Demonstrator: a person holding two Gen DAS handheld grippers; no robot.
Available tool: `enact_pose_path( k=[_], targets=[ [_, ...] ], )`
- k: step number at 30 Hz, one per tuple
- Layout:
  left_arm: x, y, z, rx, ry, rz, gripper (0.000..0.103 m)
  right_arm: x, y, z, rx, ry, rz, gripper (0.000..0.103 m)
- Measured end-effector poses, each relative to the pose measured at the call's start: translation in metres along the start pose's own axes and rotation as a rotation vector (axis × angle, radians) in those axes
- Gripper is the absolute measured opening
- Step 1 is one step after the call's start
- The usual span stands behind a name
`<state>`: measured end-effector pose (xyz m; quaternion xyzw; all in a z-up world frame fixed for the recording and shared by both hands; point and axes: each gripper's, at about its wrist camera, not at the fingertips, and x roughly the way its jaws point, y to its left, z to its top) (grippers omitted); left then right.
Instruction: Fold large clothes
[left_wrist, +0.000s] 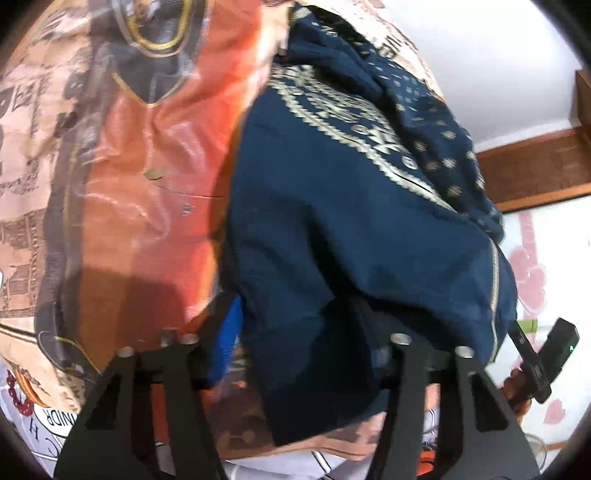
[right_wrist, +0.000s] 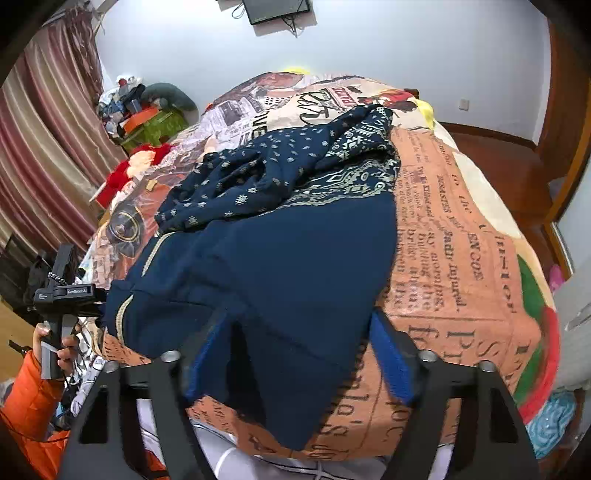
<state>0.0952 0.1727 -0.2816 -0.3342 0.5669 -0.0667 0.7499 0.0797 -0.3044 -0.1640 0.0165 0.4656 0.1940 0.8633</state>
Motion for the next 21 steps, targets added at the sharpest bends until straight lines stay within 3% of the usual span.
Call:
enact_pose_path(
  k=[2, 4, 7, 11, 15, 21],
  targets=[
    [-0.004, -0.008, -0.001, 0.031, -0.011, 0.010, 0.040, -0.001, 0.000, -0.001, 0.002, -0.006, 0.004, 0.048],
    [-0.007, -0.016, -0.002, 0.055, -0.020, 0.013, 0.032, -0.001, -0.001, -0.002, 0.009, -0.009, 0.021, 0.040],
    [-0.014, -0.031, -0.003, 0.101, -0.051, 0.023, 0.011, -0.002, -0.002, -0.001, 0.022, -0.016, 0.048, 0.024],
    [-0.042, -0.058, 0.004, 0.188, -0.146, 0.031, 0.009, -0.006, -0.001, 0.005, 0.020, -0.043, 0.068, 0.012],
    [-0.076, -0.090, 0.014, 0.273, -0.241, 0.052, 0.009, -0.014, 0.003, 0.021, -0.011, -0.090, 0.079, 0.008],
    [-0.098, -0.125, 0.045, 0.373, -0.302, 0.070, 0.008, -0.021, -0.002, 0.064, -0.015, -0.164, 0.118, 0.006]
  ],
)
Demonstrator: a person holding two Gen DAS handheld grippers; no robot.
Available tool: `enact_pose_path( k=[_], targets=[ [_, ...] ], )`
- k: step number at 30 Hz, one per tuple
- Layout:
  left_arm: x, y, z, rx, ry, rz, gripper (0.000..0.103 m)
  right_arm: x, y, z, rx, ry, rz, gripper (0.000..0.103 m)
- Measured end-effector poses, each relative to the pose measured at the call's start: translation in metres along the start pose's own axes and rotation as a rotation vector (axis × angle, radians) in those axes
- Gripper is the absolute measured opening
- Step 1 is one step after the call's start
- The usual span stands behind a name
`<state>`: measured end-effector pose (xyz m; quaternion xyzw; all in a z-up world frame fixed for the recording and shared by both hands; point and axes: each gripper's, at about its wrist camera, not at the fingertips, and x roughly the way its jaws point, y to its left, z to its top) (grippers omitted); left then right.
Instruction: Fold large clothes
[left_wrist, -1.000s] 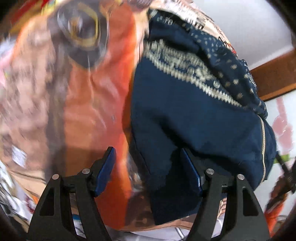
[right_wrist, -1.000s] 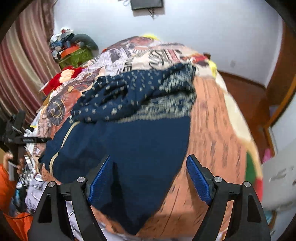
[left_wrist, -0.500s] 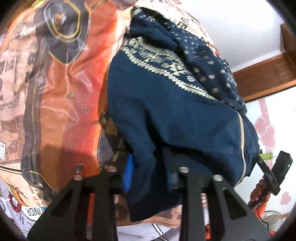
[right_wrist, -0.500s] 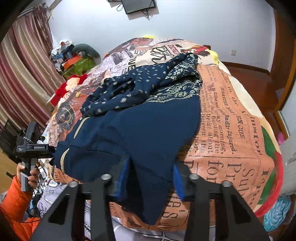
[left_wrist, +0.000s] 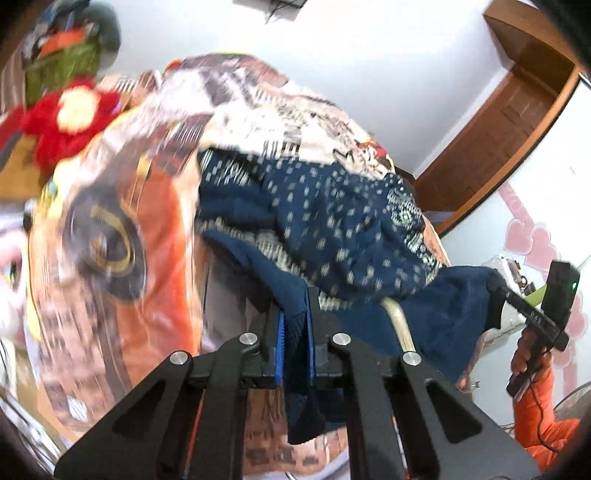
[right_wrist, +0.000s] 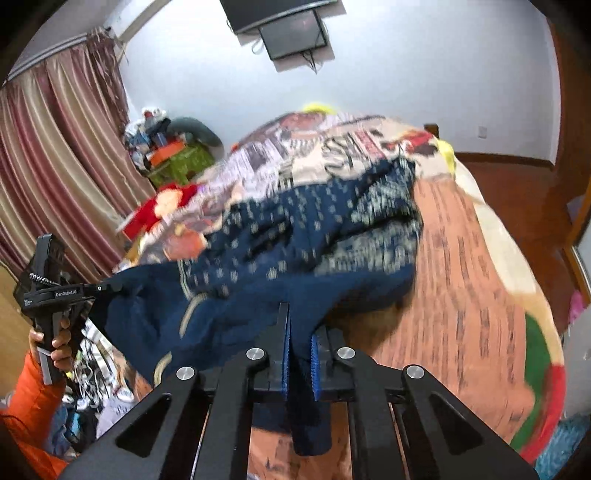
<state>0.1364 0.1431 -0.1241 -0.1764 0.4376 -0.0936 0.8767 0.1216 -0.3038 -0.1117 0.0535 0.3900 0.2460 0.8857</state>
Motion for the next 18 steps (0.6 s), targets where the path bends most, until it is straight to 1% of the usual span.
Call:
enact_pose_path(
  k=[4, 5, 7, 10, 13, 15, 18],
  targets=[
    [0.013, -0.008, 0.035, 0.063, -0.010, 0.024, 0.008, 0.011, -0.002, 0.032, -0.044, -0.038, -0.011, 0.006],
    [0.015, -0.007, 0.038, 0.072, -0.008, 0.033, 0.008, 0.016, -0.002, 0.038, -0.053, -0.041, -0.015, 0.006],
    [0.030, -0.006, 0.053, 0.083, 0.011, 0.052, 0.008, 0.029, -0.003, 0.050, -0.067, -0.043, -0.028, 0.006],
    [0.063, 0.003, 0.065, 0.083, 0.056, 0.086, 0.008, 0.053, -0.009, 0.062, -0.064, -0.029, -0.043, 0.006],
    [0.092, 0.018, 0.064, 0.079, 0.094, 0.126, 0.008, 0.085, -0.021, 0.070, -0.038, 0.018, -0.059, 0.006],
    [0.111, 0.033, 0.063, 0.041, 0.126, 0.139, 0.008, 0.107, -0.032, 0.072, -0.017, 0.061, -0.074, 0.006],
    [0.134, 0.058, 0.056, -0.004, 0.169, 0.196, 0.009, 0.133, -0.050, 0.071, 0.017, 0.129, -0.087, 0.006]
  ],
)
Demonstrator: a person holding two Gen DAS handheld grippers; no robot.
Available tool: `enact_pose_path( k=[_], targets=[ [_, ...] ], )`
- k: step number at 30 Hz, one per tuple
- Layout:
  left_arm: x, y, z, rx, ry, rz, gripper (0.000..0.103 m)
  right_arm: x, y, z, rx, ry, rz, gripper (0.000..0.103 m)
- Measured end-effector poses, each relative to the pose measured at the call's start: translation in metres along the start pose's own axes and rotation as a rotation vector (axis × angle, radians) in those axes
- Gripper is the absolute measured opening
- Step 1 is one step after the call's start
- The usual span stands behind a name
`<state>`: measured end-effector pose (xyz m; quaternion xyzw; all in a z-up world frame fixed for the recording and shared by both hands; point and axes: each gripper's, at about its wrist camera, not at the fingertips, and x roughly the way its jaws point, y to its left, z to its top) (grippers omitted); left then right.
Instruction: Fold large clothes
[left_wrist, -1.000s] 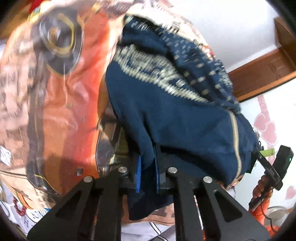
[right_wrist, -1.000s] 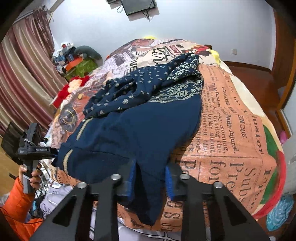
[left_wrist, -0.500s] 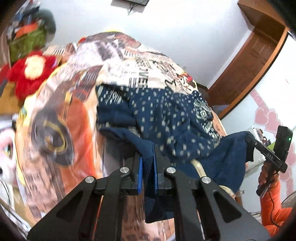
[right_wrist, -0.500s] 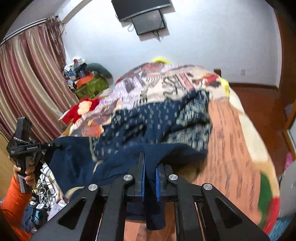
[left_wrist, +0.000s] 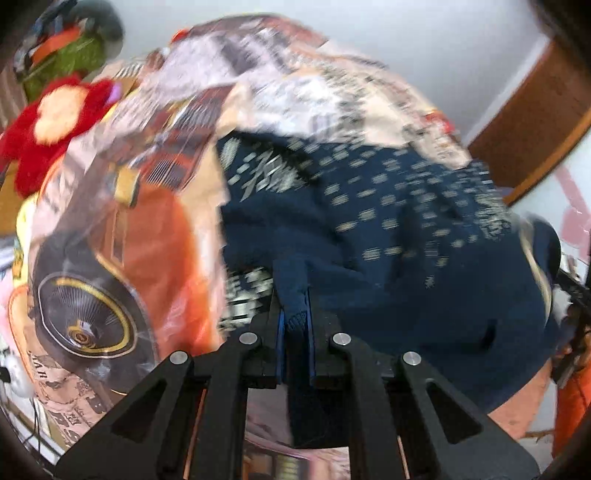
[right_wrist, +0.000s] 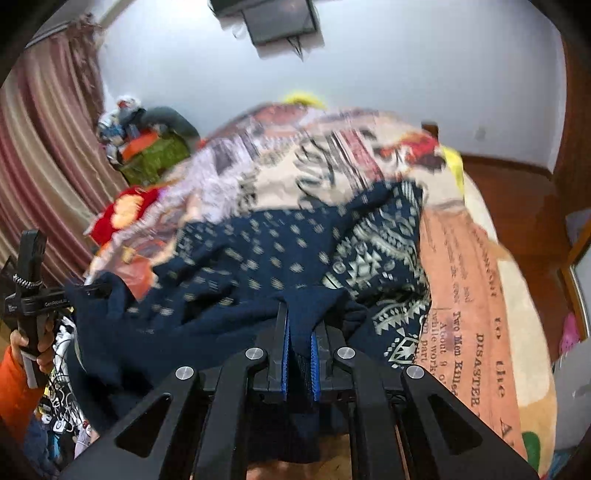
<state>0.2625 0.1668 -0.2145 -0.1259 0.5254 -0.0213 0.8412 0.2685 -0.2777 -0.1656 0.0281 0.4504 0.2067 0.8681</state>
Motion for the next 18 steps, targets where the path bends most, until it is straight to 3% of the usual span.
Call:
enact_pose_path(
  k=[2, 5, 10, 15, 17, 18],
  targets=[
    [0.015, 0.013, -0.004, -0.022, 0.040, 0.025, 0.010, 0.014, -0.012, -0.001, 0.030, 0.043, -0.002, 0.006],
    [0.024, 0.026, -0.011, -0.046, 0.066, -0.002, 0.014, 0.021, -0.026, -0.002, 0.073, 0.077, 0.032, 0.007],
    [0.000, 0.028, -0.004, -0.037, 0.028, 0.035, 0.022, 0.012, -0.028, 0.001, 0.060, 0.077, 0.061, 0.007],
    [-0.040, 0.027, 0.009, 0.021, -0.037, 0.186, 0.028, -0.020, -0.016, 0.010, -0.007, 0.051, 0.054, 0.007],
    [-0.056, 0.028, 0.007, 0.035, -0.063, 0.206, 0.049, -0.034, -0.010, 0.013, -0.045, 0.037, 0.055, 0.007],
    [-0.061, 0.029, 0.005, 0.040, -0.074, 0.211, 0.053, -0.039, -0.007, 0.013, -0.056, 0.032, 0.055, 0.007]
  ],
)
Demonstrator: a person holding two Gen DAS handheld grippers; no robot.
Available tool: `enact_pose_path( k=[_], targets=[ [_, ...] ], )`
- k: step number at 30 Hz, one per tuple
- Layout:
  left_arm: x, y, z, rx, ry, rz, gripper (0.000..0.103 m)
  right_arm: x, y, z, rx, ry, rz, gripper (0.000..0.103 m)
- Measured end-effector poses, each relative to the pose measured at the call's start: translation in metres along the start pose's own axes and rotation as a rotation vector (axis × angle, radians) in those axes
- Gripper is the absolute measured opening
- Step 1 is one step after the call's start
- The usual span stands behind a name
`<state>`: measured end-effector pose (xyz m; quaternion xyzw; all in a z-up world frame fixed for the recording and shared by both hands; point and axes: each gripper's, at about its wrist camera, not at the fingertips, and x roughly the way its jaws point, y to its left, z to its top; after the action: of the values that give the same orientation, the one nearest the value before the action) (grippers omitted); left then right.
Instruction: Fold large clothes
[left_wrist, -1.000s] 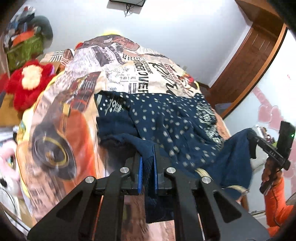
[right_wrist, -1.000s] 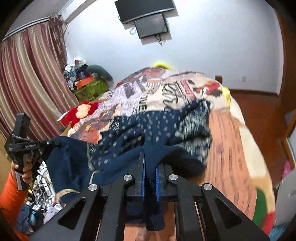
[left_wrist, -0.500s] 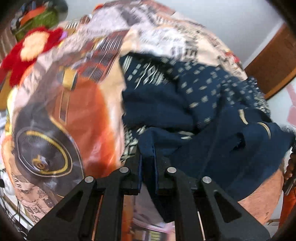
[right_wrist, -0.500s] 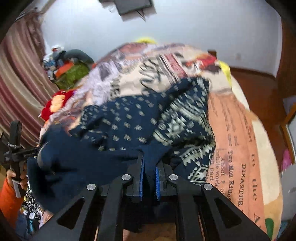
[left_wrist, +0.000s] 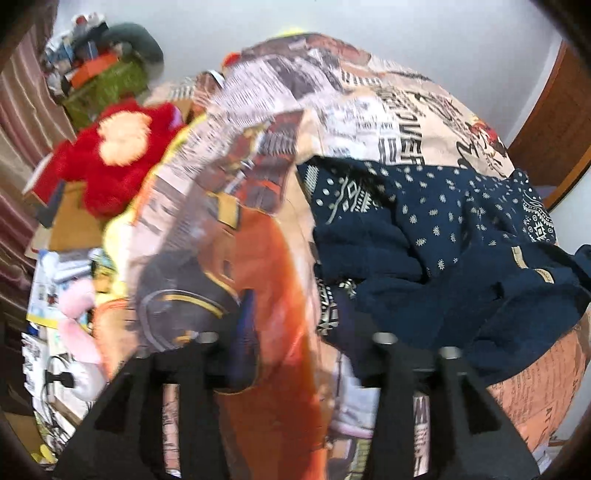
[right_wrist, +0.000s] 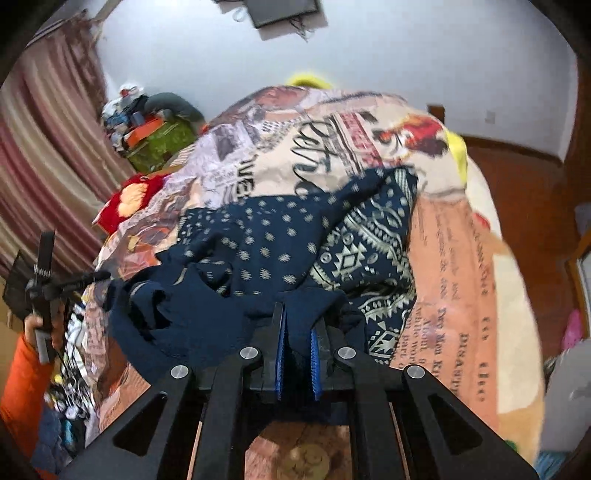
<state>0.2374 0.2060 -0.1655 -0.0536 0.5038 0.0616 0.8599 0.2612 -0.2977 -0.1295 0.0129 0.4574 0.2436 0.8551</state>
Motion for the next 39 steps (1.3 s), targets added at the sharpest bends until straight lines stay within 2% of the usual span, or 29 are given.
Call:
enact_pose_path(
  k=[2, 7, 9, 11, 13, 18, 22, 25, 28, 31, 37, 39],
  targets=[
    [-0.011, 0.001, -0.006, 0.018, -0.022, 0.000, 0.055, -0.011, 0.006, -0.001, -0.024, -0.007, -0.002, 0.007],
    [-0.017, -0.007, -0.027, 0.056, -0.002, -0.029, 0.055, -0.028, 0.009, -0.006, -0.027, -0.021, 0.000, 0.010],
    [-0.017, -0.011, -0.036, 0.066, 0.014, -0.043, 0.055, -0.033, 0.006, -0.007, -0.021, -0.040, -0.035, 0.022],
    [-0.014, -0.017, -0.047, 0.080, 0.031, -0.067, 0.055, -0.043, 0.002, -0.007, -0.008, -0.087, -0.078, 0.052],
    [-0.009, -0.023, -0.056, 0.096, 0.057, -0.087, 0.056, -0.056, -0.002, -0.008, -0.006, -0.142, -0.104, 0.066],
    [0.012, -0.041, -0.075, 0.125, 0.119, -0.130, 0.057, -0.067, 0.003, -0.024, -0.084, -0.134, -0.137, 0.072],
    [0.025, -0.052, -0.073, 0.124, 0.127, -0.150, 0.057, -0.050, 0.010, -0.042, -0.151, -0.078, -0.148, 0.074],
    [0.033, -0.063, -0.066, 0.174, 0.125, -0.159, 0.057, -0.027, 0.012, -0.043, -0.174, -0.045, -0.155, 0.074],
    [0.043, -0.070, -0.055, 0.228, 0.116, -0.129, 0.057, -0.004, 0.014, -0.032, -0.172, -0.036, -0.136, 0.074],
    [0.053, -0.068, -0.038, 0.221, 0.106, -0.122, 0.057, 0.022, 0.015, -0.012, -0.173, -0.016, -0.094, 0.074],
    [0.065, -0.060, -0.009, 0.188, 0.061, -0.204, 0.057, 0.063, 0.015, 0.018, -0.185, 0.021, -0.025, 0.074],
    [0.069, -0.062, 0.000, 0.186, 0.048, -0.226, 0.057, 0.073, 0.014, 0.026, -0.176, 0.027, 0.000, 0.070]
  ],
)
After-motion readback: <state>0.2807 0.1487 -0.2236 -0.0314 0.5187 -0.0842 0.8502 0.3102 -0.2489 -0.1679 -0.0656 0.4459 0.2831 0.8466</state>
